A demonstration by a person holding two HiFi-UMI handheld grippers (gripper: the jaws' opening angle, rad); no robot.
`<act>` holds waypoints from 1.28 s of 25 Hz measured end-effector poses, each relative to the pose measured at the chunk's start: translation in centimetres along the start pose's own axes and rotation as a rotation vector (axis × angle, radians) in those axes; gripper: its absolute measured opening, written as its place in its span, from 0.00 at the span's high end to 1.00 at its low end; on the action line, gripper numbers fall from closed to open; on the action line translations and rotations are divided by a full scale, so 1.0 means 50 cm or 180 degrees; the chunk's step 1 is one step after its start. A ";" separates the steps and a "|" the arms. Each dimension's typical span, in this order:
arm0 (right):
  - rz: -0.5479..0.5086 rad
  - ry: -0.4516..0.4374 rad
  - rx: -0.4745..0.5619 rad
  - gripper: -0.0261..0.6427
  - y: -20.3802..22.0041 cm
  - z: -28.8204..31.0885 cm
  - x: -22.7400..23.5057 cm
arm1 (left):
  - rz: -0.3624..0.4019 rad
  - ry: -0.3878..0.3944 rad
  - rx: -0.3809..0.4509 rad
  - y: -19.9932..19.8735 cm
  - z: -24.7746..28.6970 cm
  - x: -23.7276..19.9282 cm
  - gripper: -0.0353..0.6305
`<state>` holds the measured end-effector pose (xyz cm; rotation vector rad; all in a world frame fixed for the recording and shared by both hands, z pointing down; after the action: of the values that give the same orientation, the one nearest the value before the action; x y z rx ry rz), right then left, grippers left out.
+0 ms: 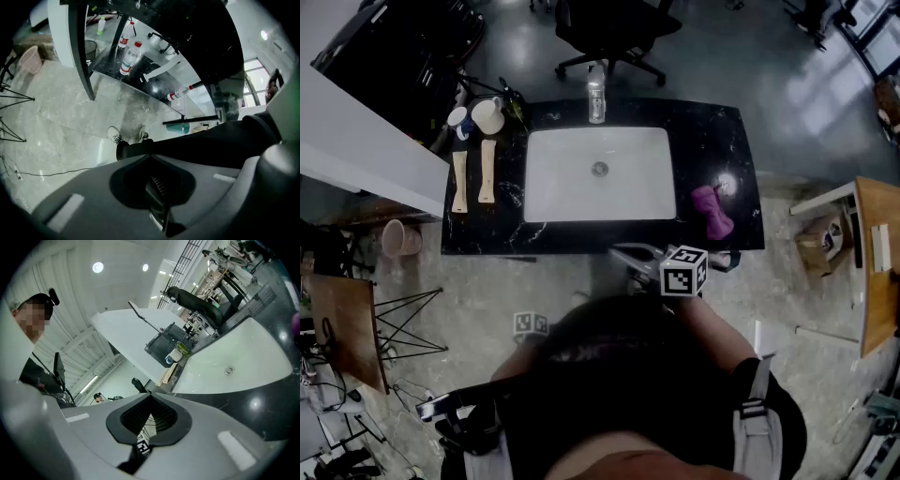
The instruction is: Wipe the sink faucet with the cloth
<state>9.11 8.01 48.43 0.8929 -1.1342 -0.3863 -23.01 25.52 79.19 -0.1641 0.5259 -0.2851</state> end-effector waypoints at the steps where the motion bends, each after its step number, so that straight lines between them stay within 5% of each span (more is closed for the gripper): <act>1: -0.0007 0.0003 -0.0001 0.94 0.000 -0.001 0.000 | 0.0007 -0.0004 0.0000 0.000 0.002 -0.001 0.96; 15: -0.0051 0.0004 0.0006 0.94 -0.007 0.001 -0.003 | -0.0050 0.0053 -0.0028 0.001 0.013 -0.008 0.96; 20: -0.0059 0.0311 0.0096 0.92 -0.022 -0.031 0.025 | -0.0021 0.0036 -0.0057 0.003 0.004 0.000 0.96; 23: -0.0297 0.0817 0.0046 0.88 -0.048 -0.082 0.066 | -0.0052 0.0103 -0.0067 0.002 0.008 0.000 0.96; 25: -0.0808 0.1512 -0.0290 0.82 -0.072 -0.138 0.100 | -0.0040 0.0111 -0.0067 0.001 0.007 -0.001 0.96; 29: -0.2291 0.3060 -0.2118 0.71 -0.078 -0.258 0.163 | -0.0050 0.0114 -0.0149 0.009 0.000 -0.005 0.96; 32: -0.2270 0.3339 -0.2785 0.70 -0.059 -0.314 0.234 | -0.0049 0.0086 -0.0121 -0.004 0.001 -0.009 0.96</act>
<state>28.47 4.82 51.13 0.5237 0.3717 -0.7809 -23.40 25.49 79.47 -0.2015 0.5572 -0.2929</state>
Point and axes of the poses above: the fingertips, and each gripper's own axes: z forward along the fingers, x to its right, y out of its underside, the point moved 8 cm from there along -z, backward along the fingers, and after that the axes turned 14 degrees about -z, right-handed, at the moved point
